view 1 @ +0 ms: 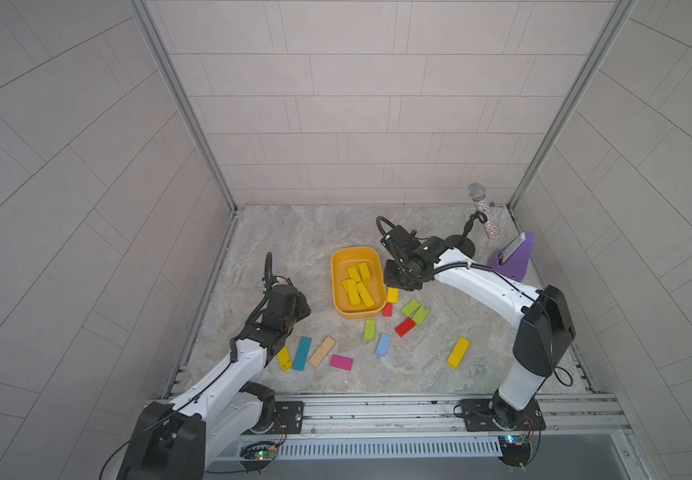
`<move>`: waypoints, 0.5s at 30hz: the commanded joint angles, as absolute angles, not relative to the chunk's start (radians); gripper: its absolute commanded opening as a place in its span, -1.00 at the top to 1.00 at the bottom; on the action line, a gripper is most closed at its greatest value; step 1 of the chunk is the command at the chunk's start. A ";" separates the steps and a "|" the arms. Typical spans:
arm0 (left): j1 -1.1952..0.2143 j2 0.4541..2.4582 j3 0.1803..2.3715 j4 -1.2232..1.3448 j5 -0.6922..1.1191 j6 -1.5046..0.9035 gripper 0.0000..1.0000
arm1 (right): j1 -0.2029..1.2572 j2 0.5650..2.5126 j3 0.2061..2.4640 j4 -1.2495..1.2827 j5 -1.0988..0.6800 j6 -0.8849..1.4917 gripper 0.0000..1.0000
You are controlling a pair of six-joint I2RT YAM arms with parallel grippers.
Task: Pick out the yellow building blocks
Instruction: Pick up the building block from the center of the board.
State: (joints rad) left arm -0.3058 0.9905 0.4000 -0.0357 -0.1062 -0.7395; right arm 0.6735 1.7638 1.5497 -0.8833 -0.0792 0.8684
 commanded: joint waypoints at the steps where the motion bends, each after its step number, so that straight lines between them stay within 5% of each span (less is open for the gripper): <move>1: -0.299 1.015 0.442 -0.022 -0.143 -0.730 -0.01 | 0.678 1.814 1.651 -0.949 -0.116 0.680 0.70; 15: -0.293 1.070 0.488 -0.032 -0.123 -0.701 0.00 | 0.698 2.188 2.078 -1.180 -0.127 0.431 0.70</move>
